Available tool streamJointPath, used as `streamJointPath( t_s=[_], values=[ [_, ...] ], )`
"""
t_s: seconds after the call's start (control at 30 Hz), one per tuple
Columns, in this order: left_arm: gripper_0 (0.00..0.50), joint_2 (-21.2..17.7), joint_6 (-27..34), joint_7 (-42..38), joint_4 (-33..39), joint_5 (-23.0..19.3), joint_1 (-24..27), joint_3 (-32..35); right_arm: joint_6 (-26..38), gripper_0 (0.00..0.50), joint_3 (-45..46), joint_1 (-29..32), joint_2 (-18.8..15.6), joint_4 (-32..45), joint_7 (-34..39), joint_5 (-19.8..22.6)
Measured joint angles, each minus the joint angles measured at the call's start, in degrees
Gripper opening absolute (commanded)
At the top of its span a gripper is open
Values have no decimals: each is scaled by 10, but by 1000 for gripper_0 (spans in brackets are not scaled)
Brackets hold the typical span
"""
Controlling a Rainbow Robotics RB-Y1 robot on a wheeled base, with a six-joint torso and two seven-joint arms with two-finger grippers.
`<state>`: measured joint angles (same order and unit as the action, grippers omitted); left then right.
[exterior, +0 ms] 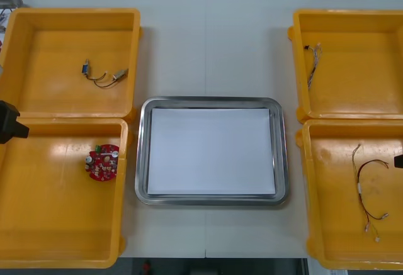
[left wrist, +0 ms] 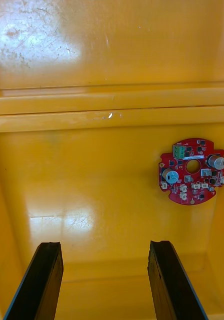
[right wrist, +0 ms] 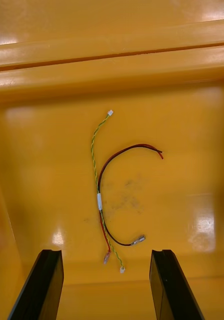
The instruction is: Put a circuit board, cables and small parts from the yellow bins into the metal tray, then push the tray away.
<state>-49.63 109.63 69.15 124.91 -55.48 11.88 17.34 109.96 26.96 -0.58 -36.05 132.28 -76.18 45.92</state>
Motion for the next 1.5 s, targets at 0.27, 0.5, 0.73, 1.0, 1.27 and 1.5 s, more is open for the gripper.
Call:
streamJointPath(
  t_s=[0.27, 0.5, 0.73, 1.0, 1.27, 1.5],
  values=[
    [500, 0, 0, 0, 0, 0, 0, 0, 0, 500, 0, 0, 0, 0, 0, 0],
    [500, 0, 0, 0, 0, 0, 0, 0, 0, 500, 0, 0, 0, 0, 0, 0],
    [500, 0, 0, 0, 0, 0, 0, 0, 0, 500, 0, 0, 0, 0, 0, 0],
    [500, 0, 0, 0, 0, 0, 0, 0, 0, 500, 0, 0, 0, 0, 0, 0],
    [500, 0, 0, 0, 0, 0, 0, 0, 0, 500, 0, 0, 0, 0, 0, 0],
    [500, 0, 0, 0, 0, 0, 0, 0, 0, 500, 0, 0, 0, 0, 0, 0]
  ],
)
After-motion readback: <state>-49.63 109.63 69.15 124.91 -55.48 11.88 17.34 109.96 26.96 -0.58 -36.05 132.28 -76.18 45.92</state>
